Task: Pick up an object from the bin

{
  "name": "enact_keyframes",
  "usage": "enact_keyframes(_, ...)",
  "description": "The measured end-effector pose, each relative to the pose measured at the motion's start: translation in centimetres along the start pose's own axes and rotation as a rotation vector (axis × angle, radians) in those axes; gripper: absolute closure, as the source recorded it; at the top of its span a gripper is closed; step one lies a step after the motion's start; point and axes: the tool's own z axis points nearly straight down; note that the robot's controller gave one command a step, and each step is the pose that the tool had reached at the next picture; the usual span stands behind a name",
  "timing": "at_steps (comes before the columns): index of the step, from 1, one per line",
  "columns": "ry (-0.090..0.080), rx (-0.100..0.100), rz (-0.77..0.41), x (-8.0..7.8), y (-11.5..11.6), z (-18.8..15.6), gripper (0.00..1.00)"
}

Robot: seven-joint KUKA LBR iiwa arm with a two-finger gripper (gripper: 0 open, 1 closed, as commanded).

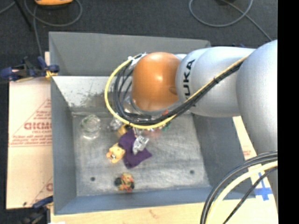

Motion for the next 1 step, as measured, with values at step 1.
enact_keyframes(1, 0.006, 0.000, -0.348, -0.62, 0.07, 2.52, 1.00)
